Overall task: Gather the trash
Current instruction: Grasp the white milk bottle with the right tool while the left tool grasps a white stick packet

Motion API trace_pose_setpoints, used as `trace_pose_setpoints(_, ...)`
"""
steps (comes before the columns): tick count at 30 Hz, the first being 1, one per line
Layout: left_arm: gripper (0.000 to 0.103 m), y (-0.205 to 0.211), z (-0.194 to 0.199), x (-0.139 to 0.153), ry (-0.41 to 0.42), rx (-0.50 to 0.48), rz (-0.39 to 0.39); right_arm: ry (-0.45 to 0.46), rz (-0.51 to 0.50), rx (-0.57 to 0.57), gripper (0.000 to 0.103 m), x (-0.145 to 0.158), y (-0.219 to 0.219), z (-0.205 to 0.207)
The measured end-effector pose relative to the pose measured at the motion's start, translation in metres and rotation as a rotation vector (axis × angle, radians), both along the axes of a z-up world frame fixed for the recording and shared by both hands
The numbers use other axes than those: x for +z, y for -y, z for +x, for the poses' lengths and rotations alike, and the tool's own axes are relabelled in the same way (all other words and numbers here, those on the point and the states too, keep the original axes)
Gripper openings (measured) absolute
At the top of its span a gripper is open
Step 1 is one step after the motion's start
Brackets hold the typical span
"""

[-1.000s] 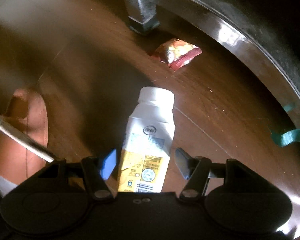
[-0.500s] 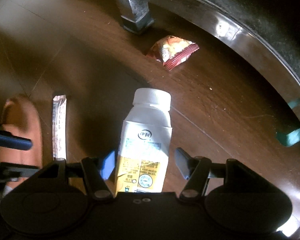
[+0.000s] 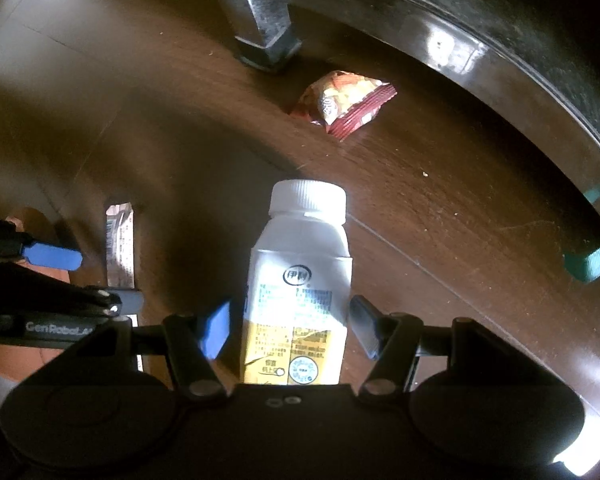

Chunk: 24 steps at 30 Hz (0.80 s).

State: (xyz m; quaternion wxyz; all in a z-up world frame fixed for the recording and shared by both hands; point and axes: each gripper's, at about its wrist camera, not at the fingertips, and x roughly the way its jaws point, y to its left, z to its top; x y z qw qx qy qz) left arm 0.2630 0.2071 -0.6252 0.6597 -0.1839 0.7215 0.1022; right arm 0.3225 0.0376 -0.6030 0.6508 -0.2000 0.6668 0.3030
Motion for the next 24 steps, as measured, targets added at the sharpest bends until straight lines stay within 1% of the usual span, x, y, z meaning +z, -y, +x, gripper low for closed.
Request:
trace_pose_setpoints(3,0.073,0.005,-0.001,0.001,0.012,0.009,0.02,0.016,-0.01,-0.004,0.061,-0.003,-0.003,-0.001)
trace_pose_setpoints(6,0.073,0.008,0.001,0.0,0.0,0.021,0.044,0.029,-0.02,-0.005,0.058,-0.003,-0.005,0.0)
trace_pose_setpoints(8,0.072,0.017,0.004,-0.001,-0.015,-0.006,0.068,0.03,-0.025,-0.002,0.052,-0.003,-0.006,-0.001)
trace_pose_setpoints(9,0.071,0.021,0.004,-0.001,-0.009,-0.028,0.081,0.031,-0.029,-0.001,0.052,-0.003,-0.007,-0.001)
trace_pose_setpoints(11,0.055,0.035,0.008,0.003,0.021,-0.091,0.093,0.038,-0.036,0.0,0.052,-0.004,-0.007,-0.004)
trace_pose_setpoints(12,0.051,0.041,0.01,0.004,0.027,-0.111,0.094,0.04,-0.041,0.005,0.052,-0.004,-0.008,-0.004)
trace_pose_setpoints(14,0.033,0.049,0.01,0.006,0.038,-0.145,0.094,0.047,-0.059,0.019,0.051,-0.005,-0.011,-0.007)
trace_pose_setpoints(15,0.028,0.052,0.01,0.007,0.048,-0.164,0.093,0.054,-0.066,0.028,0.05,-0.004,-0.011,-0.008)
trace_pose_setpoints(16,0.028,0.054,0.01,0.008,0.051,-0.174,0.092,0.059,-0.066,0.032,0.05,-0.003,-0.011,-0.009)
trace_pose_setpoints(18,0.025,0.053,0.008,0.009,0.062,-0.163,0.082,0.061,-0.059,0.022,0.049,0.002,-0.008,-0.011)
trace_pose_setpoints(20,0.024,0.046,0.005,0.013,0.093,-0.168,0.08,0.072,-0.058,0.015,0.049,0.01,-0.004,-0.014)
trace_pose_setpoints(24,0.023,0.035,-0.002,0.03,0.15,-0.144,0.063,0.113,-0.04,0.023,0.049,0.038,0.003,-0.019)
